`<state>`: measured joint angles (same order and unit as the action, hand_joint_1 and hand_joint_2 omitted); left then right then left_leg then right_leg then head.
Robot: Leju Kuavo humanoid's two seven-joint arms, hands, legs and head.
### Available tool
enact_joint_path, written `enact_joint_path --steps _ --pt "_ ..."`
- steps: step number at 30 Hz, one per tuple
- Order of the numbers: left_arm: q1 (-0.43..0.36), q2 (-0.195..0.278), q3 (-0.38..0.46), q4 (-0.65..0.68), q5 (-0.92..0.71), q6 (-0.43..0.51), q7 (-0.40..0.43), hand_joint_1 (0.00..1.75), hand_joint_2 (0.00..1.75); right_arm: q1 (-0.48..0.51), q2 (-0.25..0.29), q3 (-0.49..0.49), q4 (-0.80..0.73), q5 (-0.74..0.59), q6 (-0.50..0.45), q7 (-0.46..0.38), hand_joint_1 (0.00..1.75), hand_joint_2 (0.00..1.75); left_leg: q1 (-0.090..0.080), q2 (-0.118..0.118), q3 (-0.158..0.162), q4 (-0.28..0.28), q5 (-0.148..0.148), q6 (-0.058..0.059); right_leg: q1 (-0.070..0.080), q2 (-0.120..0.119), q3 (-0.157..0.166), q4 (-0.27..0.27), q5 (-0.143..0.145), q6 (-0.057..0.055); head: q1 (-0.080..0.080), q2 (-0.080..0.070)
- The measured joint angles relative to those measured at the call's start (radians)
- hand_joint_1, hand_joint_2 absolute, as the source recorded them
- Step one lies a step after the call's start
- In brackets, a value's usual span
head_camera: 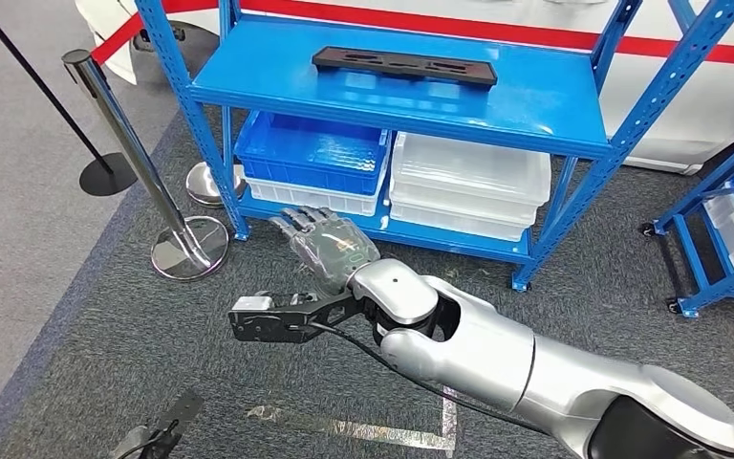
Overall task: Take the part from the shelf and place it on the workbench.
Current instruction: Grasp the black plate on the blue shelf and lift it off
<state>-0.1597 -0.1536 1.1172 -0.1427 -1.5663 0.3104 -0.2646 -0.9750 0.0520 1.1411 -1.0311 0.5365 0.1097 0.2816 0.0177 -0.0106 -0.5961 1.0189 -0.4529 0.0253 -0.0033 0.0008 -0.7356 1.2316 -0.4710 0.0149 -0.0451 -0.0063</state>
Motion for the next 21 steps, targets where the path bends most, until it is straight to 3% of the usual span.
enact_joint_path --steps 2,4,8,9,11,12,13,16,21 --pt "0.001 0.002 0.004 0.000 -0.001 0.000 0.004 0.00 0.00 -0.004 -0.002 0.000 -0.005 -0.002 -0.015 0.002 0.00 0.00 -0.002 -0.003 0.008 0.004 -0.011 -0.006 0.003 0.002 0.060 -0.132 0.057 -0.010 0.000 0.000" --pt "0.002 0.004 0.007 0.000 -0.002 0.000 0.007 0.00 0.00 -0.007 -0.003 0.000 -0.008 -0.003 -0.039 0.009 0.00 0.00 -0.003 -0.004 0.010 0.004 -0.018 -0.016 0.008 0.004 0.091 -0.191 0.061 -0.017 -0.001 0.000" --pt "0.004 0.009 0.009 0.002 -0.003 -0.002 0.013 0.00 0.00 -0.011 -0.006 -0.004 -0.016 -0.002 -0.088 0.018 0.00 0.00 -0.003 0.001 0.012 0.019 -0.034 -0.037 0.003 0.004 0.117 -0.213 0.051 -0.035 -0.004 0.000" --pt "0.003 0.011 0.009 0.003 -0.003 -0.002 0.014 0.00 0.00 -0.013 -0.006 -0.006 -0.019 -0.001 -0.096 0.018 0.00 0.00 -0.003 0.003 -0.006 0.057 -0.049 -0.043 0.000 0.003 0.128 -0.219 0.048 -0.040 -0.006 0.000" --pt "0.003 0.013 0.009 0.004 -0.003 -0.002 0.014 0.00 0.00 -0.014 -0.006 -0.009 -0.023 0.001 -0.104 0.018 0.00 0.00 -0.001 0.005 -0.078 0.182 -0.087 -0.050 -0.001 0.001 0.144 -0.222 0.036 -0.047 -0.009 0.000" --pt "0.005 0.015 0.009 0.004 -0.003 -0.002 0.014 0.00 0.00 -0.012 -0.007 -0.010 -0.024 0.001 -0.105 0.019 0.00 0.00 -0.001 0.005 -0.118 0.239 -0.096 -0.053 -0.001 0.001 0.152 -0.221 0.028 -0.048 -0.009 0.000" --pt "0.008 0.017 0.009 0.005 -0.003 -0.002 0.013 0.00 0.00 -0.009 -0.007 -0.010 -0.025 0.001 -0.105 0.020 0.00 0.00 0.000 0.005 -0.145 0.268 -0.088 -0.055 -0.001 0.002 0.162 -0.221 0.020 -0.047 -0.009 0.000" --pt "0.012 0.019 0.009 0.005 -0.003 -0.003 0.013 0.00 0.00 -0.006 -0.008 -0.010 -0.026 0.001 -0.105 0.021 0.00 0.00 0.002 0.006 -0.165 0.259 -0.042 -0.056 -0.002 0.003 0.181 -0.221 0.005 -0.045 -0.009 0.000" --pt "0.012 0.020 0.009 0.005 -0.003 -0.003 0.013 0.00 0.00 -0.006 -0.008 -0.010 -0.026 0.001 -0.105 0.021 0.00 0.00 0.002 0.006 -0.163 0.251 -0.036 -0.056 -0.002 0.003 0.183 -0.221 0.003 -0.044 -0.009 0.000"
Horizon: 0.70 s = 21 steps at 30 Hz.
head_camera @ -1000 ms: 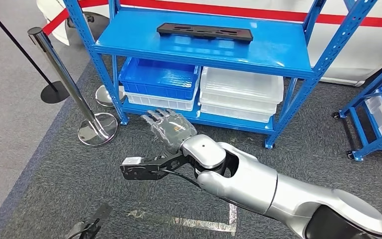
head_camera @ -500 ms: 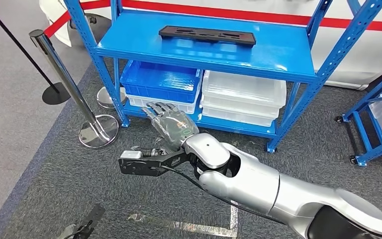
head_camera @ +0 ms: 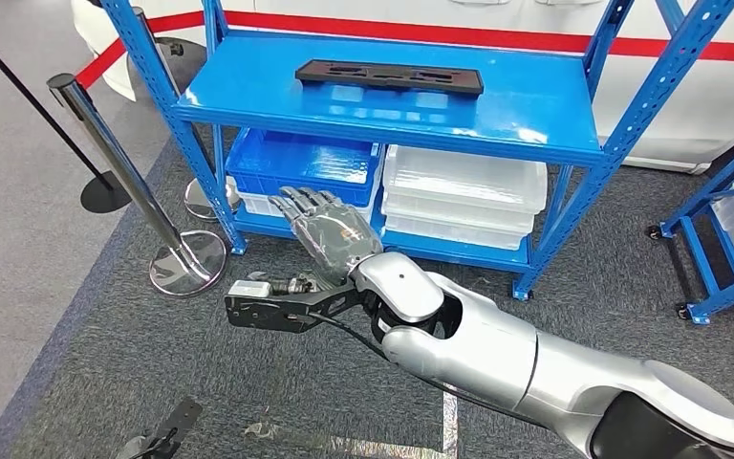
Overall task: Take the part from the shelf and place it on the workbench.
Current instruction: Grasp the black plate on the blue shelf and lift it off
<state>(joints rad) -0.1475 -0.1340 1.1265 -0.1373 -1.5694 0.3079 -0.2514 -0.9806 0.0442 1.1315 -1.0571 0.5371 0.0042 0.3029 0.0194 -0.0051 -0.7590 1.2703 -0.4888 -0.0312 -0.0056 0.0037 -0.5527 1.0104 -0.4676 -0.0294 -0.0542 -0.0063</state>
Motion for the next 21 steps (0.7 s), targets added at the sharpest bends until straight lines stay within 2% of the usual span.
enact_joint_path --steps 2,3,4,6,7,8,9,10,11,12,13,14,15,17,18,19,21 --pt "0.000 0.002 0.000 0.000 0.000 -0.001 0.000 0.00 0.00 0.000 0.000 -0.001 -0.003 0.000 0.000 0.000 0.00 0.00 0.000 0.003 0.040 -0.107 0.068 0.003 -0.001 -0.001 0.020 -0.001 -0.017 0.006 0.001 0.000" --pt "-0.001 0.003 0.000 0.001 0.000 -0.003 0.000 0.00 0.00 -0.001 0.000 -0.002 -0.006 0.000 0.000 0.000 0.00 0.00 -0.003 0.004 0.068 -0.170 0.090 0.009 0.000 -0.001 0.030 -0.001 -0.028 0.013 -0.001 0.000" --pt "-0.001 0.004 0.000 0.002 0.000 -0.005 0.000 0.00 0.00 -0.002 -0.001 -0.005 -0.011 -0.002 -0.001 0.002 0.00 0.00 -0.004 0.005 0.105 -0.235 0.103 0.025 0.001 -0.001 0.024 0.033 -0.037 0.025 0.002 0.000" --pt "0.000 0.004 0.000 0.003 0.000 -0.008 0.001 0.00 0.00 0.000 -0.003 -0.011 -0.018 -0.004 -0.002 0.005 0.00 0.00 -0.007 0.002 0.152 -0.264 0.056 0.055 0.004 -0.001 -0.060 0.169 -0.068 0.045 0.007 0.000" --pt "0.002 0.005 0.000 0.004 0.000 -0.011 0.004 0.00 0.00 0.003 -0.005 -0.013 -0.020 -0.006 -0.001 0.007 0.00 0.00 -0.006 0.000 0.173 -0.268 0.038 0.066 0.004 -0.002 -0.117 0.246 -0.089 0.051 0.011 0.000" --pt "0.004 0.006 0.000 0.004 0.000 -0.013 0.006 0.00 0.00 0.008 -0.007 -0.013 -0.020 -0.006 -0.001 0.007 0.00 0.00 -0.007 -0.001 0.190 -0.268 0.024 0.068 0.003 -0.002 -0.159 0.283 -0.111 0.051 0.011 0.000" --pt "0.006 0.007 0.000 0.004 0.000 -0.015 0.010 0.00 0.00 0.011 -0.009 -0.013 -0.020 -0.007 -0.001 0.008 0.00 0.00 -0.008 -0.003 0.207 -0.268 0.011 0.068 0.004 -0.002 -0.179 0.278 -0.115 0.050 0.012 0.000" --pt "0.008 0.009 0.000 0.004 0.000 -0.018 0.015 0.00 0.00 0.013 -0.011 -0.013 -0.020 -0.008 -0.001 0.008 0.00 0.00 -0.009 -0.005 0.227 -0.268 -0.003 0.068 0.004 -0.001 -0.187 0.244 -0.097 0.046 0.012 0.000" --pt "0.010 0.010 0.000 0.004 0.000 -0.019 0.020 0.00 0.00 0.013 -0.013 -0.014 -0.020 -0.009 -0.001 0.008 0.00 0.00 -0.010 -0.006 0.247 -0.268 -0.019 0.066 0.006 -0.001 -0.183 0.188 -0.053 0.041 0.012 0.000" --pt "0.012 0.012 0.000 0.004 0.000 -0.021 0.027 0.00 0.00 0.014 -0.017 -0.014 -0.020 -0.010 -0.001 0.008 0.00 0.00 -0.011 -0.007 0.266 -0.267 -0.034 0.064 0.010 0.000 -0.179 0.120 0.017 0.033 0.012 0.000" --pt "0.014 0.014 0.000 0.004 0.000 -0.024 0.036 0.00 0.00 0.017 -0.021 -0.014 -0.020 -0.012 -0.001 0.008 0.00 0.00 -0.013 -0.010 0.279 -0.266 -0.050 0.060 0.014 0.001 -0.172 0.067 0.072 0.026 0.011 0.000" --pt "0.015 0.017 0.000 0.005 0.000 -0.028 0.046 0.00 0.00 0.019 -0.025 -0.014 -0.021 -0.013 -0.001 0.009 0.00 0.00 -0.012 -0.011 0.289 -0.268 -0.065 0.054 0.019 0.002 -0.167 0.032 0.113 0.021 0.010 0.000" --pt "0.017 0.021 0.000 0.006 0.001 -0.032 0.056 0.00 0.00 0.021 -0.028 -0.014 -0.024 -0.013 -0.001 0.011 0.00 0.00 -0.012 -0.011 0.298 -0.265 -0.073 0.048 0.023 0.003 -0.162 0.013 0.130 0.015 0.009 0.000" --pt "0.018 0.030 0.001 0.006 0.003 -0.037 0.072 0.00 0.00 0.018 -0.032 -0.019 -0.032 -0.014 -0.002 0.017 0.00 0.00 -0.008 -0.010 0.303 -0.247 -0.070 0.037 0.023 0.005 -0.139 0.008 0.112 0.006 0.008 0.000" --pt "0.017 0.035 0.001 0.007 0.005 -0.038 0.078 0.00 0.00 0.014 -0.034 -0.024 -0.036 -0.014 -0.003 0.021 0.00 0.00 -0.007 -0.009 0.295 -0.216 -0.058 0.032 0.020 0.006 -0.123 0.002 0.102 0.000 0.008 0.000" --pt "0.016 0.040 0.001 0.007 0.006 -0.039 0.081 0.00 0.00 0.010 -0.035 -0.028 -0.040 -0.014 -0.004 0.023 0.00 0.00 -0.006 -0.007 0.272 -0.173 -0.050 0.027 0.017 0.006 -0.106 -0.002 0.092 -0.005 0.006 0.000" --pt "0.013 0.050 0.001 0.008 0.008 -0.039 0.085 0.00 0.00 0.011 -0.037 -0.033 -0.046 -0.014 -0.005 0.026 0.00 0.00 -0.004 -0.004 0.195 -0.063 -0.070 0.015 0.011 0.007 -0.071 -0.006 0.067 -0.010 0.002 0.000"
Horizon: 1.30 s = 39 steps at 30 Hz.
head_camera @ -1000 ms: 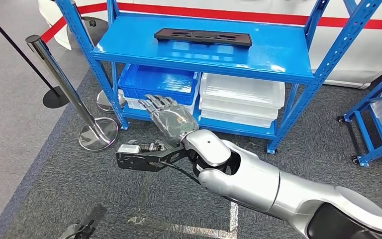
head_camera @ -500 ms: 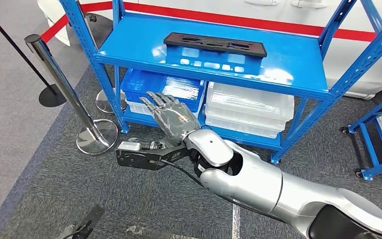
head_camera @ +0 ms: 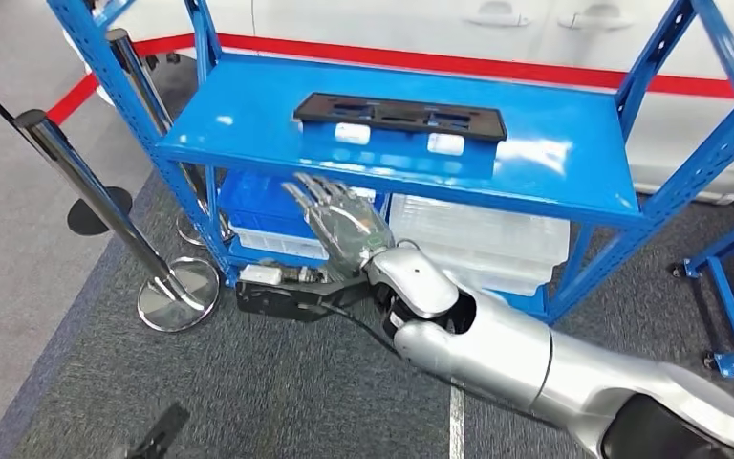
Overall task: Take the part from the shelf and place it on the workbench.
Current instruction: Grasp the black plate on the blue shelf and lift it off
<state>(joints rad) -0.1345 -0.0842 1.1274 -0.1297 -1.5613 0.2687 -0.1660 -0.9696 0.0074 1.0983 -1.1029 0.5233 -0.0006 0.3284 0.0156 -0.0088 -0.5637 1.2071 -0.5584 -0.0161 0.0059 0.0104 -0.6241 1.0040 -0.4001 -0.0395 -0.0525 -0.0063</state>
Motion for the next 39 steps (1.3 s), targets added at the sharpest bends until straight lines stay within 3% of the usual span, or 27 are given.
enact_joint_path --steps 2,3,4,5,7,8,9,10,12,14,15,17,18,19,20,23,24,25,28,30,32,33,34,35,37,39 --pt "0.002 0.008 0.000 0.000 0.001 0.000 0.004 0.00 0.00 0.005 -0.002 0.000 -0.001 0.000 0.000 0.001 0.00 0.00 0.002 0.002 -0.077 0.062 -0.067 -0.010 -0.004 0.002 0.034 0.000 -0.029 0.001 -0.001 0.000" --pt "0.005 0.010 0.000 0.000 0.001 0.000 0.005 0.00 0.00 0.007 -0.004 0.000 -0.001 0.000 0.001 0.001 0.00 0.00 0.003 0.003 -0.102 0.058 -0.094 -0.013 -0.006 0.003 0.053 0.000 -0.045 0.003 -0.001 0.000" --pt "0.007 0.012 0.000 0.001 0.001 0.000 0.006 0.00 0.00 0.009 -0.005 -0.001 -0.001 0.000 0.001 0.002 0.00 0.00 0.004 0.003 -0.118 0.029 -0.097 -0.014 -0.008 0.004 0.075 0.000 -0.062 0.006 -0.001 0.000" --pt "0.010 0.014 0.000 0.001 0.001 0.000 0.006 0.00 0.00 0.011 -0.006 -0.001 -0.002 0.000 0.001 0.002 0.00 0.00 0.004 0.005 -0.125 -0.021 -0.064 -0.014 -0.010 0.005 0.097 0.000 -0.080 0.010 -0.001 0.000" --pt "0.015 0.018 0.000 0.001 0.001 -0.001 0.007 0.00 0.00 0.018 -0.009 0.000 -0.001 0.000 0.002 0.002 0.00 0.00 0.002 0.011 -0.131 -0.135 0.090 -0.008 -0.011 0.006 0.132 0.002 -0.116 0.020 -0.001 0.000" --pt "0.017 0.020 0.000 0.002 0.001 -0.001 0.007 0.00 0.00 0.022 -0.011 0.000 -0.001 0.000 0.003 0.002 0.00 0.00 -0.001 0.012 -0.130 -0.169 0.153 -0.002 -0.010 0.007 0.143 0.002 -0.130 0.027 -0.001 0.000" --pt "0.018 0.021 0.001 0.002 0.001 -0.002 0.008 0.00 0.00 0.023 -0.013 0.000 -0.003 0.000 0.006 0.004 0.00 0.00 -0.003 0.013 -0.129 -0.184 0.189 0.006 -0.008 0.007 0.150 0.002 -0.140 0.034 -0.001 0.000" --pt "0.016 0.021 0.001 0.002 0.002 -0.002 0.008 0.00 0.00 0.021 -0.013 -0.001 -0.006 0.000 0.012 0.006 0.00 0.00 -0.005 0.012 -0.126 -0.182 0.187 0.015 -0.007 0.007 0.154 0.004 -0.143 0.041 0.000 0.000" --pt "0.013 0.021 0.001 0.003 0.001 -0.002 0.007 0.00 0.00 0.011 -0.014 -0.005 -0.011 0.001 0.025 0.009 0.00 0.00 -0.001 0.011 -0.108 -0.191 0.177 0.029 -0.006 0.005 0.130 0.047 -0.122 0.052 0.000 0.000" --pt "0.011 0.021 0.001 0.003 0.000 0.001 0.005 0.00 0.00 0.008 -0.015 -0.006 -0.011 -0.003 0.032 0.013 0.00 0.00 0.002 0.011 -0.080 -0.205 0.165 0.040 -0.008 0.002 0.057 0.162 -0.102 0.060 0.001 0.000" --pt "0.011 0.021 0.001 0.003 -0.002 0.002 0.003 0.00 0.00 0.011 -0.016 -0.006 -0.008 -0.009 0.032 0.015 0.00 0.00 0.002 0.010 -0.066 -0.210 0.157 0.044 -0.008 0.001 0.012 0.224 -0.114 0.062 0.001 0.000" --pt "0.011 0.019 0.001 0.003 -0.004 0.003 -0.003 0.00 0.00 0.019 -0.020 -0.006 -0.002 -0.023 0.029 0.018 0.00 0.00 0.002 0.007 -0.039 -0.215 0.136 0.047 -0.009 0.001 -0.065 0.296 -0.183 0.064 0.001 0.000" --pt "0.012 0.018 0.001 0.003 -0.006 0.003 -0.005 0.00 0.00 0.021 -0.022 -0.006 0.002 -0.031 0.029 0.018 0.00 0.00 0.002 0.005 -0.024 -0.215 0.125 0.047 -0.009 0.001 -0.088 0.298 -0.212 0.064 0.002 0.000" --pt "0.012 0.016 0.001 0.004 -0.007 0.003 -0.006 0.00 0.00 0.021 -0.022 -0.006 0.006 -0.041 0.028 0.018 0.00 0.00 0.002 0.003 -0.008 -0.215 0.112 0.047 -0.008 0.001 -0.099 0.273 -0.216 0.063 0.002 0.000" --pt "0.011 0.014 0.001 0.004 -0.007 0.003 -0.007 0.00 0.00 0.021 -0.023 -0.007 0.011 -0.053 0.027 0.018 0.00 0.00 0.001 0.002 0.009 -0.215 0.099 0.047 -0.008 0.001 -0.099 0.225 -0.185 0.060 0.002 0.000" --pt "0.010 0.010 0.001 0.005 -0.008 0.001 -0.003 0.00 0.00 0.017 -0.025 -0.015 0.036 -0.094 0.018 0.021 0.00 0.00 -0.004 0.001 0.042 -0.208 0.060 0.038 0.001 -0.005 -0.087 0.042 0.012 0.041 0.002 0.000" --pt "0.010 0.009 0.001 0.005 -0.008 -0.001 0.001 0.00 0.00 0.016 -0.026 -0.018 0.045 -0.106 0.013 0.022 0.00 0.00 -0.006 0.001 0.048 -0.203 0.050 0.032 0.004 -0.007 -0.086 0.016 0.050 0.035 0.001 0.000" --pt "0.009 0.008 0.001 0.006 -0.008 -0.001 0.005 0.00 0.00 0.013 -0.027 -0.020 0.054 -0.116 0.007 0.023 0.00 0.00 -0.009 0.002 0.056 -0.197 0.041 0.026 0.006 -0.007 -0.087 0.007 0.059 0.030 0.001 0.000" --pt "0.008 0.005 0.001 0.007 -0.008 -0.002 0.014 0.00 0.00 0.001 -0.025 -0.028 0.073 -0.136 -0.002 0.022 0.00 0.00 -0.006 0.005 0.056 -0.166 0.020 0.013 -0.001 0.004 -0.067 0.008 0.052 0.015 0.000 0.000" --pt "0.003 0.004 0.001 0.007 -0.008 -0.001 0.016 0.00 0.00 -0.006 -0.024 -0.030 0.083 -0.140 -0.004 0.021 0.00 0.00 -0.003 0.005 0.009 -0.074 -0.021 0.002 -0.004 0.010 -0.056 0.005 0.047 0.006 -0.002 0.000" --pt "0.000 0.003 0.001 0.007 -0.008 -0.001 0.016 0.00 0.00 -0.004 -0.024 -0.030 0.094 -0.143 -0.004 0.021 0.00 0.00 -0.002 0.005 -0.064 0.041 -0.068 -0.006 -0.005 0.019 -0.054 0.006 0.041 0.002 -0.003 0.000" --pt "0.000 0.003 0.001 0.007 -0.008 -0.001 0.016 0.00 0.00 -0.002 -0.024 -0.030 0.099 -0.144 -0.004 0.022 0.00 0.00 -0.002 0.005 -0.089 0.068 -0.072 -0.009 -0.005 0.025 -0.053 0.007 0.038 0.002 -0.003 0.000" --pt "0.001 0.002 0.001 0.007 -0.008 -0.002 0.015 0.00 0.00 -0.001 -0.024 -0.030 0.104 -0.145 -0.004 0.023 0.00 0.00 -0.001 0.005 -0.100 0.062 -0.056 -0.010 -0.005 0.033 -0.052 0.010 0.035 0.003 -0.003 0.000" --pt "0.001 0.002 0.001 0.007 -0.008 -0.002 0.014 0.00 0.00 -0.001 -0.024 -0.030 0.108 -0.146 -0.004 0.023 0.00 0.00 -0.001 0.004 -0.094 0.023 -0.021 -0.009 -0.006 0.041 -0.051 0.013 0.032 0.005 -0.003 0.000" --pt "0.001 0.002 0.001 0.007 -0.008 -0.003 0.011 0.00 0.00 -0.002 -0.024 -0.030 0.114 -0.147 -0.004 0.025 0.00 0.00 0.000 -0.012 -0.059 -0.102 0.055 -0.005 -0.006 0.056 -0.051 0.020 0.027 0.010 -0.003 0.000" --pt "0.001 0.002 0.001 0.008 -0.008 -0.005 0.009 0.00 0.00 -0.002 -0.024 -0.030 0.119 -0.147 -0.004 0.026 0.00 0.00 -0.002 -0.030 -0.038 -0.172 0.078 0.006 -0.006 0.069 -0.056 0.026 0.026 0.018 -0.002 0.000"
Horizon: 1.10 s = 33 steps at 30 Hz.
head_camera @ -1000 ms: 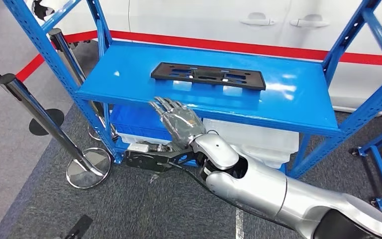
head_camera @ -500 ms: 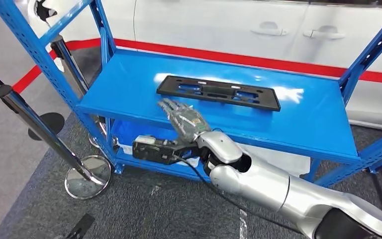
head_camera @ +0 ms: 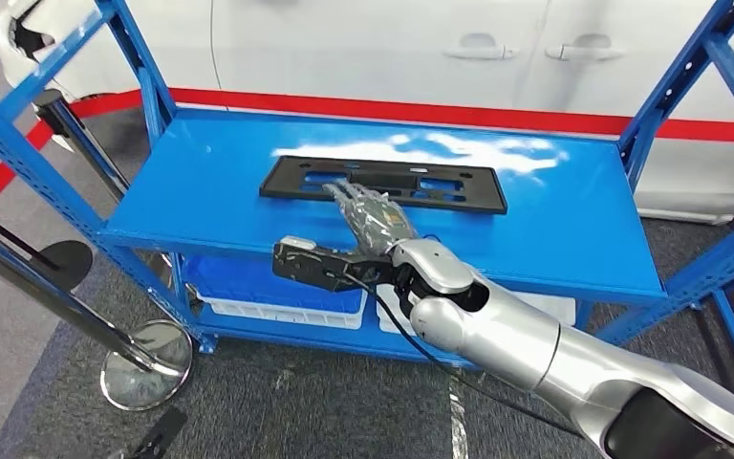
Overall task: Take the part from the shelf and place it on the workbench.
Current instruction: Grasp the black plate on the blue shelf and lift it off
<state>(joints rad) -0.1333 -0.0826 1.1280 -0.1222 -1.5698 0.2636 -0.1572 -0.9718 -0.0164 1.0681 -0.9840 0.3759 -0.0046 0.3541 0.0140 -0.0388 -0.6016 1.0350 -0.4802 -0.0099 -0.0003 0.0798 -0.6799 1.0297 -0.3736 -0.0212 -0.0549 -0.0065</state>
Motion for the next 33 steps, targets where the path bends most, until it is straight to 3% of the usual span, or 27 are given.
enact_joint_path --steps 2,4,6,8,9,10,11,13,15,18,19,20,22,24,25,26,29,31,33 --pt "0.000 -0.001 0.000 0.000 0.000 -0.002 -0.001 0.00 0.00 0.001 0.000 0.000 0.005 -0.001 0.000 0.001 0.00 0.00 -0.001 0.003 0.005 -0.005 0.002 0.015 0.002 0.014 -0.004 -0.001 0.003 0.011 0.000 0.000" --pt "-0.001 -0.003 0.000 0.002 0.000 -0.002 -0.001 0.00 0.00 0.001 -0.001 0.000 0.010 -0.001 0.000 0.001 0.00 0.00 0.004 0.020 0.010 -0.011 0.016 0.028 0.007 0.002 -0.011 0.010 -0.008 0.022 0.003 0.000" --pt "-0.002 -0.005 0.000 0.002 -0.001 -0.003 -0.002 0.00 0.00 -0.002 -0.002 -0.001 0.014 -0.001 0.000 0.001 0.00 0.00 0.006 0.036 0.014 -0.019 0.021 0.039 0.008 -0.039 -0.047 0.091 -0.059 0.031 0.010 0.000" --pt "-0.001 -0.005 0.000 0.003 -0.001 -0.003 -0.002 0.00 0.00 0.001 -0.002 -0.001 0.017 -0.002 0.000 0.001 0.00 0.00 0.003 0.051 0.015 -0.019 0.020 0.044 0.002 -0.066 -0.103 0.221 -0.119 0.039 0.015 0.000" --pt "-0.001 -0.005 0.000 0.003 -0.001 -0.003 -0.002 0.00 0.00 0.003 -0.002 -0.001 0.020 -0.002 0.000 0.001 0.00 0.00 0.003 0.058 0.015 -0.018 0.019 0.045 -0.001 -0.069 -0.120 0.263 -0.130 0.042 0.015 0.000" --pt "-0.001 -0.005 0.000 0.003 -0.001 -0.004 -0.002 0.00 0.00 0.005 -0.002 -0.001 0.023 -0.002 0.001 0.002 0.00 0.00 0.003 0.065 0.015 -0.017 0.018 0.045 -0.004 -0.072 -0.121 0.271 -0.125 0.044 0.015 0.000" --pt "-0.001 -0.005 0.000 0.003 -0.001 -0.004 -0.002 0.00 0.00 0.005 -0.002 -0.001 0.026 -0.002 0.001 0.004 0.00 0.00 0.003 0.069 0.016 -0.015 0.016 0.044 -0.006 -0.074 -0.102 0.240 -0.106 0.044 0.015 0.000" --pt "-0.002 -0.005 0.000 0.003 -0.001 -0.004 -0.002 0.00 0.00 0.002 -0.002 -0.001 0.030 0.005 0.002 0.010 0.00 0.00 0.002 0.076 0.017 -0.010 0.010 0.039 -0.006 -0.082 -0.025 0.108 -0.055 0.039 0.015 0.000" --pt "-0.004 -0.006 0.000 0.003 -0.001 -0.006 -0.002 0.00 0.00 -0.004 -0.001 0.001 0.032 0.033 0.006 0.017 0.00 0.00 -0.002 0.082 0.016 -0.006 0.006 0.030 0.000 -0.090 0.028 0.017 -0.037 0.031 0.014 0.000" --pt "-0.005 -0.007 0.000 0.003 -0.001 -0.011 -0.003 0.00 0.00 -0.006 0.000 0.006 0.036 0.086 0.020 0.023 0.00 1.31 -0.002 0.085 0.020 -0.010 0.002 0.014 0.002 -0.086 0.038 -0.002 -0.040 0.020 0.013 0.000" --pt "-0.005 -0.008 0.000 0.003 -0.001 -0.011 -0.002 0.00 0.00 -0.006 0.001 0.008 0.037 0.099 0.025 0.024 0.00 1.31 -0.001 0.080 0.019 -0.005 -0.005 0.009 -0.001 -0.085 0.042 -0.007 -0.038 0.015 0.012 0.000" --pt "-0.005 -0.008 0.000 0.003 -0.001 -0.011 -0.001 0.00 0.00 -0.006 0.002 0.010 0.038 0.110 0.032 0.024 0.00 0.87 0.001 0.072 0.011 0.017 -0.021 0.003 -0.004 -0.084 0.046 -0.013 -0.037 0.010 0.011 0.000" --pt "-0.004 -0.010 0.000 0.003 -0.001 -0.010 0.001 0.00 0.00 -0.005 0.004 0.014 0.039 0.126 0.053 0.024 0.00 0.87 0.003 0.055 -0.035 0.118 -0.075 -0.005 -0.007 -0.082 0.051 -0.016 -0.037 0.004 0.009 0.000" --pt "-0.001 -0.010 0.000 0.003 -0.001 -0.009 0.004 0.00 0.00 0.001 0.007 0.021 0.042 0.138 0.075 0.023 0.00 1.75 0.004 0.049 -0.094 0.233 -0.114 -0.012 -0.007 -0.078 0.051 -0.015 -0.038 0.001 0.009 0.000" --pt "0.001 -0.010 0.000 0.003 -0.001 -0.009 0.004 0.00 0.00 0.004 0.008 0.026 0.045 0.143 0.083 0.022 0.00 1.75 0.006 0.049 -0.109 0.254 -0.110 -0.014 -0.007 -0.074 0.051 -0.013 -0.039 0.001 0.009 0.000" --pt "0.002 -0.011 0.000 0.003 -0.001 -0.009 0.004 0.00 0.00 0.006 0.008 0.030 0.047 0.148 0.087 0.019 0.00 1.75 0.007 0.049 -0.104 0.233 -0.084 -0.016 -0.009 -0.071 0.051 -0.010 -0.041 0.002 0.009 0.000" --pt "0.002 -0.012 0.000 0.003 -0.001 -0.009 0.003 0.00 0.00 0.005 0.010 0.040 0.049 0.162 0.090 0.012 0.00 1.75 0.012 0.045 -0.028 0.057 0.006 -0.018 -0.011 -0.061 0.049 0.006 -0.051 0.013 0.008 0.000" --pt "0.002 -0.015 0.000 0.004 -0.001 -0.009 0.002 0.00 0.00 0.005 0.011 0.044 0.051 0.168 0.090 0.011 0.00 1.75 0.010 0.039 -0.007 0.011 0.013 -0.010 -0.007 -0.057 0.043 0.012 -0.052 0.023 0.005 0.000" --pt "0.002 -0.018 0.000 0.005 -0.001 -0.009 0.002 0.00 0.00 0.005 0.011 0.048 0.054 0.171 0.090 0.011 0.00 1.75 0.009 0.037 -0.008 0.009 0.015 0.004 -0.005 -0.056 0.040 0.010 -0.050 0.031 0.005 0.000"
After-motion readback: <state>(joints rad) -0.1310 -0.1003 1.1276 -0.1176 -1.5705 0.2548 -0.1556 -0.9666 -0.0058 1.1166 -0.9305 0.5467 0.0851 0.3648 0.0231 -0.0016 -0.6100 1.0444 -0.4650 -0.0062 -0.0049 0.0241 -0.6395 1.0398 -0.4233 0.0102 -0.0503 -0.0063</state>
